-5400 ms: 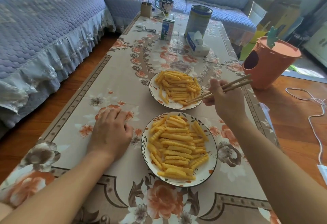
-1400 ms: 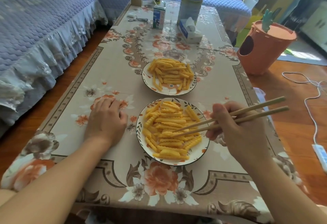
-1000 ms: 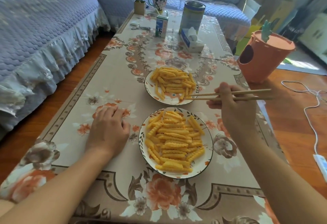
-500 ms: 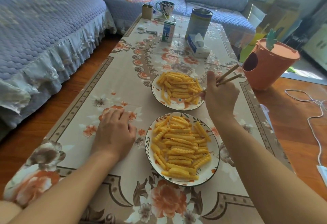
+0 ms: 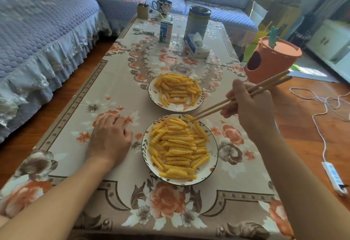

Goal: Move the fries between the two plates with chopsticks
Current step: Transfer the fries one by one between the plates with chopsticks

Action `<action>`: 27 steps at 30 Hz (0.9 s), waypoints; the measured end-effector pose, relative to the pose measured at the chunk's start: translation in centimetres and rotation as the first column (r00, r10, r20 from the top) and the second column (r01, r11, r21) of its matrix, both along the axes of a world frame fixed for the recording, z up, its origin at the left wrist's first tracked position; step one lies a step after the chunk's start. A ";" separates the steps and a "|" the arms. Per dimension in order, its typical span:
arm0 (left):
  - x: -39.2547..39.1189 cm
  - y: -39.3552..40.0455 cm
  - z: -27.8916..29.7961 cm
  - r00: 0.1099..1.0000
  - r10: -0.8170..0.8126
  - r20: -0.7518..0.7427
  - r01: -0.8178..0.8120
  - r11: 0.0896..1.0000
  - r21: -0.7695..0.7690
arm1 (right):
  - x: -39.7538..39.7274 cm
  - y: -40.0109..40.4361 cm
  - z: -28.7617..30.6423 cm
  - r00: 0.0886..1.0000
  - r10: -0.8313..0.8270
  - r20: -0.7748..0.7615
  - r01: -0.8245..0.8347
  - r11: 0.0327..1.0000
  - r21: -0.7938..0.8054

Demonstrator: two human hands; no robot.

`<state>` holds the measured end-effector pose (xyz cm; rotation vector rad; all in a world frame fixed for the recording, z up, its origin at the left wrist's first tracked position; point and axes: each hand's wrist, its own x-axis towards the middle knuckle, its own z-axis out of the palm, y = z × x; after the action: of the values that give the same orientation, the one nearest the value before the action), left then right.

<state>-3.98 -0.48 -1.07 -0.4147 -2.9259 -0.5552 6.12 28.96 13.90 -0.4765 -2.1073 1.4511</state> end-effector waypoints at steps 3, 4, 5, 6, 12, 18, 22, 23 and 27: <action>0.1 0.2 0.0 1.000 0.011 -0.002 -0.011 1.000 0.002 | 2.6 0.8 -0.5 0.999 -0.011 0.033 0.008 0.995 0.099; 0.1 0.3 0.0 1.000 0.010 -0.005 -0.010 1.000 0.005 | 3.3 0.9 -0.8 0.999 -0.009 0.038 0.004 0.993 0.115; 0.1 0.3 -0.1 1.000 0.010 -0.003 -0.010 1.000 0.008 | 3.8 0.9 -1.2 0.999 -0.002 0.043 -0.004 0.992 0.128; 0.1 0.3 0.0 1.000 0.011 -0.003 -0.011 1.000 0.009 | 4.1 0.9 -1.5 0.999 0.006 0.050 -0.014 0.989 0.146; 0.2 0.4 0.0 1.000 0.015 0.004 -0.015 1.000 0.014 | 4.3 0.8 -2.5 0.994 0.066 0.090 -0.082 0.978 0.190; 0.0 0.4 -0.2 1.000 0.020 0.007 -0.020 1.000 0.006 | 4.2 1.2 -2.7 0.992 0.094 0.087 -0.108 0.978 0.177; 0.0 0.4 -0.1 1.000 0.012 -0.005 -0.012 1.000 -0.005 | 4.3 2.5 -2.2 0.999 0.044 -0.016 -0.044 0.999 0.023; 0.0 0.4 -0.1 1.000 0.011 -0.007 -0.011 1.000 -0.008 | 4.0 2.9 -2.1 0.999 0.007 -0.035 -0.007 1.000 -0.017; 0.0 0.4 -0.1 1.000 0.002 -0.012 -0.002 1.000 -0.018 | 1.1 3.6 -2.4 0.993 -0.103 -0.051 0.097 0.990 -0.105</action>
<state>-3.95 -0.10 -1.13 -0.4157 -2.9213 -0.5249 7.20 32.55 11.45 -0.5661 -1.9439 1.5023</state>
